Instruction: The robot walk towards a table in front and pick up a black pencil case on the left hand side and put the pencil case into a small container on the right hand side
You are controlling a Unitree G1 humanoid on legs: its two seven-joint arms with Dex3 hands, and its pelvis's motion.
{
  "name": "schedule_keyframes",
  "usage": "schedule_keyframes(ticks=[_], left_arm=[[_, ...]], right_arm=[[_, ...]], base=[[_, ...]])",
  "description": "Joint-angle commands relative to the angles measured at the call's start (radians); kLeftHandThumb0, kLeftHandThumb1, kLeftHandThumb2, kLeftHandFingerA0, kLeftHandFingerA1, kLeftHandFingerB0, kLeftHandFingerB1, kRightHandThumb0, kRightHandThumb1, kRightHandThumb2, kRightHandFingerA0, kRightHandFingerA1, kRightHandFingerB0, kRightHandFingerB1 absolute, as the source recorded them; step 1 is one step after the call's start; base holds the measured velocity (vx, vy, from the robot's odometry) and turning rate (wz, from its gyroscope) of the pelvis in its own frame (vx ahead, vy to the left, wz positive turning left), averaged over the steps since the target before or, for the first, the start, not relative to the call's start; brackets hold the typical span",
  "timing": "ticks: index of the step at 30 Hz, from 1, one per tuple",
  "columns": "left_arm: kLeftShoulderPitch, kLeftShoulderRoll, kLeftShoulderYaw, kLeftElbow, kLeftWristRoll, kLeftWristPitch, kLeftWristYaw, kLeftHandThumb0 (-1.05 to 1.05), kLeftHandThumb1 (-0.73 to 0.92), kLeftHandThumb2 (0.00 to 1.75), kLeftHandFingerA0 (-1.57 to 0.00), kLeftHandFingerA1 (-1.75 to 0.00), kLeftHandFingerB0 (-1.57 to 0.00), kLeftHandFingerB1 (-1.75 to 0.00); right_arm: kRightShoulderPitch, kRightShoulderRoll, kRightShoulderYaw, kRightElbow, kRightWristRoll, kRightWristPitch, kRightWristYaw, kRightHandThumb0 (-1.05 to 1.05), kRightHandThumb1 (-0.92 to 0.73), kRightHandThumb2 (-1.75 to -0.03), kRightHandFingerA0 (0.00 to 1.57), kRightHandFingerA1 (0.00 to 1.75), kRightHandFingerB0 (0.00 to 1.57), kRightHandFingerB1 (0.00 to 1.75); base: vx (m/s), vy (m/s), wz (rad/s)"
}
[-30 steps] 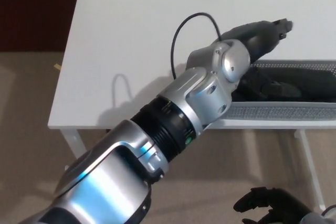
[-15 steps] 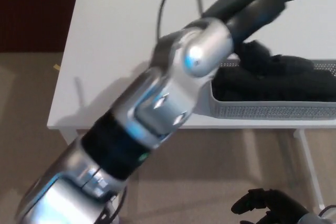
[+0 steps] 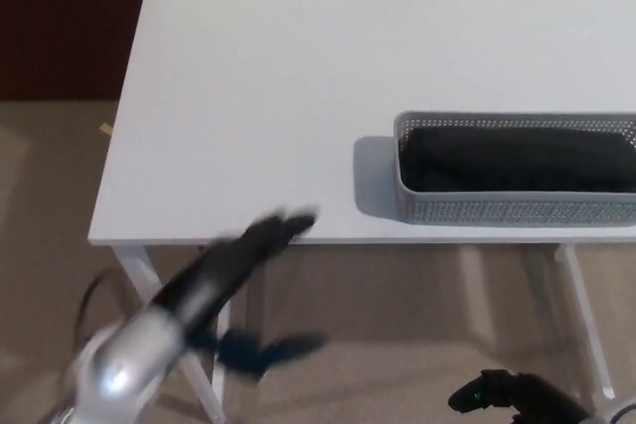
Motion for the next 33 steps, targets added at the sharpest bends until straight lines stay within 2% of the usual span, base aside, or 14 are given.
schedule_keyframes(ticks=[1, 5, 6, 11, 12, 14, 15, 18, 19, 23, 26, 27, 32, 33], left_arm=[[0.866, 0.356, 0.39, 0.036, -0.291, -0.785, -0.396, -0.7, 0.46, 0.55, -0.24, -0.32, -0.25, -0.29], [0.774, 0.397, 0.318, 0.097, -0.275, -0.722, -0.4, -0.65, 0.47, 0.55, -0.32, -0.36, -0.32, -0.31], [0.703, 0.401, 0.27, 0.104, -0.17, -0.644, -0.285, -0.71, 0.51, 0.57, -0.33, -0.35, -0.29, -0.3], [0.589, 0.347, 0.183, 0.219, -0.009, -0.615, -0.029, -0.71, 0.51, 0.57, -0.29, -0.37, -0.25, -0.31], [0.494, 0.28, 0.181, 0.343, -0.041, -0.538, -0.006, -0.67, 0.43, 0.74, -0.21, -0.44, -0.17, -0.38], [0.433, 0.26, 0.168, 0.434, -0.03, -0.531, 0.031, -0.7, 0.44, 0.76, -0.2, -0.44, -0.16, -0.38], [0.382, 0.247, 0.157, 0.49, -0.01, -0.489, 0.058, -0.69, 0.55, 0.57, -0.2, -0.32, -0.18, -0.27], [0.186, 0.192, 0.162, 0.773, -0.006, -0.431, 0.147, -0.69, 0.54, 0.58, -0.1, -0.3, -0.13, -0.24], [0.147, 0.182, 0.17, 0.851, -0.012, -0.428, 0.166, -0.72, 0.45, 0.8, -0.06, -0.36, -0.09, -0.27], [0.035, 0.18, 0.19, 1.131, -0.011, -0.448, 0.272, -0.77, 0.48, 0.82, -0.08, -0.43, -0.05, -0.37], [-0.022, 0.213, 0.188, 1.193, -0.02, -0.396, 0.224, -0.78, 0.47, 0.88, -0.03, -0.41, -0.02, -0.2], [-0.028, 0.209, 0.207, 1.188, -0.048, -0.41, 0.199, -0.81, 0.5, 0.84, -0.11, -0.22, -0.11, -0.12], [-0.058, 0.214, 0.24, 1.23, -0.091, -0.457, 0.16, -0.81, 0.51, 0.85, -0.1, -0.23, -0.09, -0.1], [-0.061, 0.212, 0.238, 1.236, -0.087, -0.458, 0.168, -0.78, 0.49, 0.85, -0.08, -0.29, -0.07, -0.11]], right_arm=[[0.068, -0.012, -0.134, 0.213, 0.086, -0.146, -0.143, -0.35, -0.65, -0.8, 0.55, 0.65, 0.32, 0.67], [0.066, -0.019, -0.149, 0.247, 0.088, -0.161, -0.15, -0.33, -0.66, -0.8, 0.54, 0.63, 0.33, 0.66], [0.062, -0.024, -0.156, 0.254, 0.092, -0.168, -0.15, -0.33, -0.65, -0.81, 0.55, 0.65, 0.33, 0.67], [0.095, -0.019, -0.17, 0.277, 0.088, -0.195, -0.157, -0.35, -0.65, -0.8, 0.55, 0.64, 0.33, 0.66], [0.103, -0.015, -0.174, 0.286, 0.09, -0.194, -0.154, -0.34, -0.66, -0.77, 0.56, 0.64, 0.33, 0.64], [0.106, -0.013, -0.181, 0.302, 0.089, -0.209, -0.155, -0.33, -0.67, -0.76, 0.57, 0.64, 0.34, 0.64], [0.106, -0.013, -0.182, 0.308, 0.084, -0.212, -0.159, -0.34, -0.67, -0.76, 0.58, 0.64, 0.34, 0.64], [0.092, 0.001, -0.204, 0.346, 0.092, -0.219, -0.162, -0.33, -0.62, -0.82, 0.55, 0.67, 0.35, 0.68], [0.093, 0.001, -0.204, 0.354, 0.089, -0.226, -0.164, -0.33, -0.61, -0.83, 0.54, 0.68, 0.35, 0.68], [0.093, 0.009, -0.208, 0.355, 0.086, -0.218, -0.17, -0.33, -0.61, -0.83, 0.54, 0.68, 0.32, 0.65], [0.058, 0.01, -0.235, 0.355, 0.105, -0.212, -0.167, -0.37, -0.65, -0.82, 0.53, 0.69, 0.31, 0.68], [0.047, 0.011, -0.243, 0.358, 0.11, -0.21, -0.164, -0.35, -0.53, -1.05, 0.53, 0.73, 0.31, 0.65], [0.019, 0.014, -0.245, 0.378, 0.09, -0.22, -0.176, -0.37, -0.53, -1.05, 0.54, 0.73, 0.27, 0.64], [0.02, 0.011, -0.249, 0.379, 0.092, -0.225, -0.172, -0.41, -0.65, -0.82, 0.52, 0.68, 0.28, 0.65]], base=[[0.0, 0.0, 0.0], [0.0, 0.0, 0.0], [0.0, 0.0, 0.0], [0.0, 0.0, 0.0], [0.0, 0.0, 0.0], [0.0, 0.0, 0.0], [0.0, 0.0, 0.0], [0.0, 0.0, 0.0], [0.0, 0.0, 0.0], [0.0, 0.0, 0.0], [0.0, 0.0, 0.0], [0.0, 0.0, 0.0], [0.0, 0.0, 0.0], [0.0, 0.0, 0.0]])
